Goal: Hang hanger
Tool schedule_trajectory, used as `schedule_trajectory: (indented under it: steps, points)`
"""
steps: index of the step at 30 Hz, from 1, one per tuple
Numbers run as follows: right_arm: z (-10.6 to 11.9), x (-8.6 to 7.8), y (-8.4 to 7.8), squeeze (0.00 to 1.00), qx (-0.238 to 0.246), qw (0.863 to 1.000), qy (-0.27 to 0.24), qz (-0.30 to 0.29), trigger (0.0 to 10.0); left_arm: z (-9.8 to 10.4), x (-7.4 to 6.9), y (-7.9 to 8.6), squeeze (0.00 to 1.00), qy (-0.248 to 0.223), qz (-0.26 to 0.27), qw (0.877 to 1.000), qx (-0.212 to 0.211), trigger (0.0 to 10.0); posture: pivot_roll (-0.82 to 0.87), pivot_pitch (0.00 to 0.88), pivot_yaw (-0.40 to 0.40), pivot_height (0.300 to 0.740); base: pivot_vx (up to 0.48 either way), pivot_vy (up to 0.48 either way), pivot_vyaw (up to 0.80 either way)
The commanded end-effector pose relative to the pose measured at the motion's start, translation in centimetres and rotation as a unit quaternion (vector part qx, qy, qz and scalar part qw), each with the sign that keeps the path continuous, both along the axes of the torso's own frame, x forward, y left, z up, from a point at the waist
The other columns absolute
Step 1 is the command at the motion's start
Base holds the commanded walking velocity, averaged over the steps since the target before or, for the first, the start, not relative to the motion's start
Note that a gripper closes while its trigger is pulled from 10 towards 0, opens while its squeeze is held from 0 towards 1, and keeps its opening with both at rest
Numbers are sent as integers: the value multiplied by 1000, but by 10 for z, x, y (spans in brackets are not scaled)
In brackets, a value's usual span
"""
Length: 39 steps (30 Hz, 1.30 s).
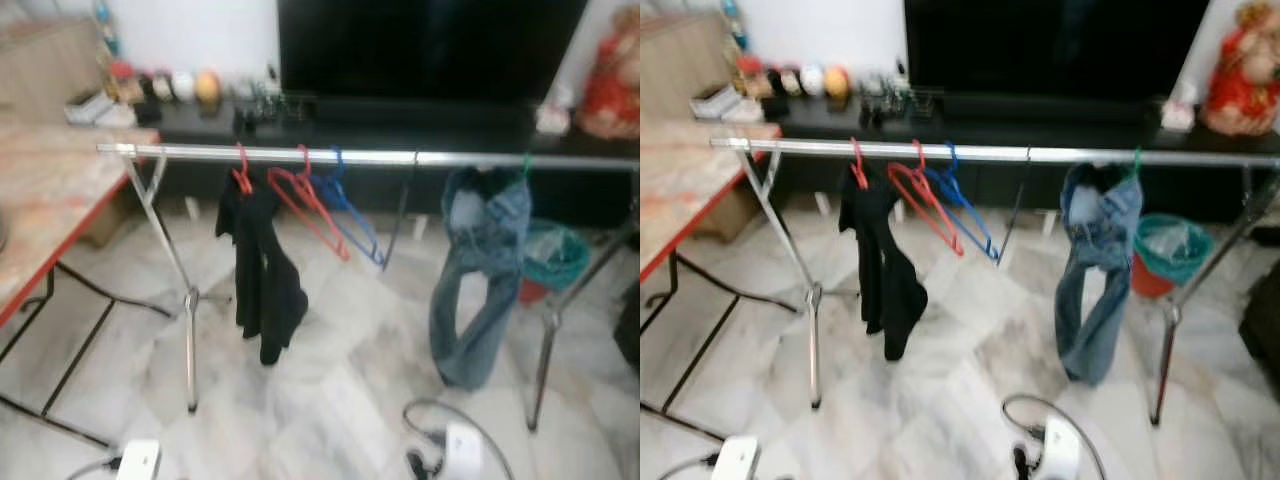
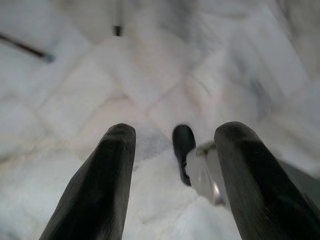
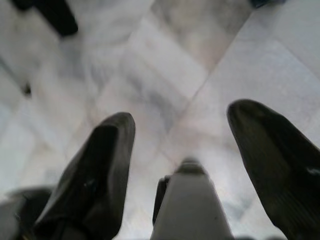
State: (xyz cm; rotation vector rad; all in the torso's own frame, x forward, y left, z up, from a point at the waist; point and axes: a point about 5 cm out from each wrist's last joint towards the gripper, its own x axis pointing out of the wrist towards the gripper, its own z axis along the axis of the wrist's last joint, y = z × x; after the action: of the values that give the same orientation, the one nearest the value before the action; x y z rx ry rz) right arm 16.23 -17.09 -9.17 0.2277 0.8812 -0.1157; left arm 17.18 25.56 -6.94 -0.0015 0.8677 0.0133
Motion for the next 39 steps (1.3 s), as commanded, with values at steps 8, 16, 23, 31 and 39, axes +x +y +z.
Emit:
schedule_trajectory:
  steps: [8, 16, 23, 31, 39]
  points:
    - [3, 7, -4, 0, -3, 1000, -6, -2, 10000, -7, -15, 2, 0, 25, 7, 1000, -1, 10000, -10, 0, 8, 740, 0, 0, -189]
    - [3, 7, -2, 0, -1, 1000, -3, 7, 10000, -6, -14, 2, 0, 24, 7, 1000, 0, 10000, -8, 0, 12, 740, 0, 0, -727]
    - [2, 7, -2, 0, -3, 1000, -1, 6, 10000, -6, -14, 3, 0, 23, 6, 1000, 0, 10000, -8, 0, 13, 740, 0, 0, -702]
    - [2, 6, -2, 0, -4, 1000, -4, 6, 10000, -6, -14, 3, 0, 23, 1, 1000, 4, 10000, -5, 0, 13, 740, 0, 0, -432]
    - [2, 6, -2, 0, -5, 1000, 0, 2, 10000, -6, -14, 3, 0, 22, 9, 1000, 0, 10000, -5, 0, 12, 740, 0, 0, -205]
